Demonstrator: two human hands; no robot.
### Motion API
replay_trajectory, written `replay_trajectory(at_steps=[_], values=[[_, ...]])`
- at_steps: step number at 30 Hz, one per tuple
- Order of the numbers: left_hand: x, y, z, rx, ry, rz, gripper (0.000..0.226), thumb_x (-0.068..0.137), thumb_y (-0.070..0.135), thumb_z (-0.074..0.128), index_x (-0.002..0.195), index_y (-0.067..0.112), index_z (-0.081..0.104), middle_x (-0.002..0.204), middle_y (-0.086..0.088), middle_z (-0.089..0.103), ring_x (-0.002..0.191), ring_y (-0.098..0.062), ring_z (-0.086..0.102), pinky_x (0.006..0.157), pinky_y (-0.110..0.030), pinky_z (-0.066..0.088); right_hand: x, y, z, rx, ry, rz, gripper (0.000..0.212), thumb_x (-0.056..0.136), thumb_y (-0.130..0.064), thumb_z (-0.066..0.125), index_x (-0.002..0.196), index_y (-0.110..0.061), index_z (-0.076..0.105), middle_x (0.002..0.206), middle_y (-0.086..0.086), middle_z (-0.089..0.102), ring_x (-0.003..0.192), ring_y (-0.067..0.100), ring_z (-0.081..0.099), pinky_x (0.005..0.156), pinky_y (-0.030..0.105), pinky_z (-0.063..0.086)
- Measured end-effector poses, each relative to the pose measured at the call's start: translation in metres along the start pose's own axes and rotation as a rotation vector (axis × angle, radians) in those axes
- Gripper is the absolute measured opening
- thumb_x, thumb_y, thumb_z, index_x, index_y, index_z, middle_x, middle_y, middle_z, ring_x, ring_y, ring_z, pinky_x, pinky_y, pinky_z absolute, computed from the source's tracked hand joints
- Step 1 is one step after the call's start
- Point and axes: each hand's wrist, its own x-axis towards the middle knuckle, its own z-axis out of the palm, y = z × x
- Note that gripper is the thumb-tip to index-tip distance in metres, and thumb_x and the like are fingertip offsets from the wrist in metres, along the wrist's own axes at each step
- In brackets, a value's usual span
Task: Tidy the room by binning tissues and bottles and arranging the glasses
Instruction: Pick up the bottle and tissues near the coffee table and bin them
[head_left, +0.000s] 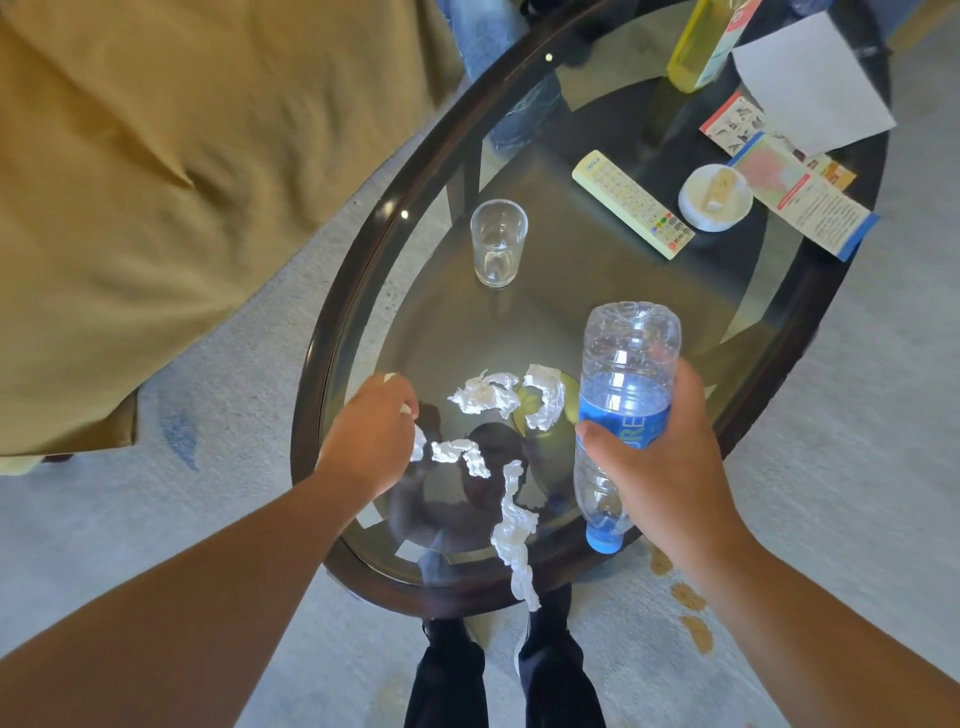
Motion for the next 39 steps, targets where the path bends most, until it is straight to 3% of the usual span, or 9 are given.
replay_trajectory(at_steps=[4, 9, 11, 14, 17, 25, 32, 35, 39], values=[[-0.018, 0.01, 0.005, -0.084, -0.075, -0.012, 0.023, 0.094, 0.007, 0.038, 0.088, 0.024, 0.052, 0.097, 0.002, 0.059, 0.078, -0.016, 0.057, 0.07, -0.03, 0.049, -0.008, -0.004, -0.003, 0.016, 0.003, 0.003, 0.069, 0.078, -0.018, 0.077, 0.132, -0.038, 0.039, 0.107, -0.021, 0.058, 0.091, -0.012, 0.059, 0.064, 0.009, 0.047], [-0.029, 0.022, 0.026, -0.084, -0.102, -0.002, 0.002, 0.091, 0.028, 0.048, 0.093, 0.028, 0.049, 0.094, 0.008, 0.058, 0.069, -0.012, 0.057, 0.069, -0.031, 0.049, -0.011, -0.001, -0.007, 0.009, 0.012, 0.014, 0.069, 0.077, -0.019, 0.077, 0.131, -0.039, 0.039, 0.104, -0.022, 0.059, 0.091, -0.01, 0.06, 0.07, 0.017, 0.047], [-0.029, 0.023, 0.039, -0.067, -0.104, -0.007, 0.013, 0.092, 0.034, 0.049, 0.104, 0.03, 0.049, 0.102, 0.009, 0.061, 0.07, -0.008, 0.057, 0.068, -0.027, 0.047, -0.01, 0.004, -0.009, 0.001, 0.018, 0.017, 0.068, 0.077, -0.019, 0.078, 0.129, -0.039, 0.04, 0.101, -0.022, 0.059, 0.089, -0.01, 0.06, 0.069, 0.016, 0.047], [-0.027, 0.021, 0.059, -0.013, -0.131, -0.043, 0.036, 0.092, 0.038, 0.052, 0.126, 0.034, 0.043, 0.128, 0.002, 0.049, 0.089, -0.011, 0.056, 0.075, -0.026, 0.045, -0.01, 0.013, -0.011, -0.011, 0.016, 0.026, 0.068, 0.077, -0.018, 0.077, 0.129, -0.039, 0.04, 0.097, -0.027, 0.06, 0.089, -0.01, 0.061, 0.069, 0.016, 0.047], [-0.026, 0.016, 0.076, 0.059, -0.112, -0.098, 0.045, 0.09, 0.047, 0.056, 0.13, 0.038, 0.039, 0.134, -0.005, 0.036, 0.104, -0.02, 0.056, 0.084, -0.032, 0.051, -0.011, 0.022, -0.011, -0.025, 0.009, 0.036, 0.067, 0.077, -0.018, 0.077, 0.128, -0.039, 0.04, 0.098, -0.026, 0.059, 0.09, -0.009, 0.061, 0.07, 0.015, 0.048], [-0.021, 0.012, 0.092, 0.045, -0.126, -0.104, 0.025, 0.093, 0.039, 0.055, 0.116, 0.031, 0.047, 0.124, -0.007, 0.033, 0.085, -0.023, 0.055, 0.072, -0.032, 0.054, -0.012, 0.039, -0.007, -0.043, 0.008, 0.062, 0.067, 0.077, -0.022, 0.077, 0.129, -0.041, 0.04, 0.099, -0.023, 0.061, 0.089, -0.007, 0.062, 0.07, 0.019, 0.048], [-0.021, 0.009, 0.088, 0.005, -0.183, -0.1, 0.015, 0.096, 0.026, 0.049, 0.11, 0.02, 0.049, 0.12, -0.007, 0.043, 0.075, -0.02, 0.052, 0.064, -0.028, 0.04, -0.015, 0.036, -0.006, -0.026, 0.001, 0.056, 0.067, 0.077, -0.021, 0.077, 0.13, -0.04, 0.04, 0.101, -0.021, 0.062, 0.087, -0.005, 0.063, 0.072, 0.021, 0.05], [-0.024, 0.011, 0.075, -0.058, -0.151, -0.082, 0.007, 0.092, 0.02, 0.05, 0.095, 0.021, 0.045, 0.105, -0.002, 0.049, 0.075, -0.02, 0.051, 0.061, -0.027, 0.037, -0.018, 0.031, -0.008, -0.025, 0.01, 0.044, 0.068, 0.077, -0.021, 0.077, 0.131, -0.039, 0.04, 0.102, -0.021, 0.062, 0.088, -0.007, 0.062, 0.073, 0.02, 0.049], [-0.037, 0.018, 0.05, -0.105, -0.106, -0.036, 0.012, 0.09, 0.011, 0.048, 0.085, 0.021, 0.042, 0.079, -0.001, 0.054, 0.069, -0.021, 0.054, 0.06, -0.035, 0.049, -0.023, 0.019, -0.012, -0.003, 0.017, 0.032, 0.069, 0.077, -0.019, 0.076, 0.133, -0.037, 0.04, 0.106, -0.019, 0.061, 0.089, -0.008, 0.061, 0.07, 0.014, 0.047]])
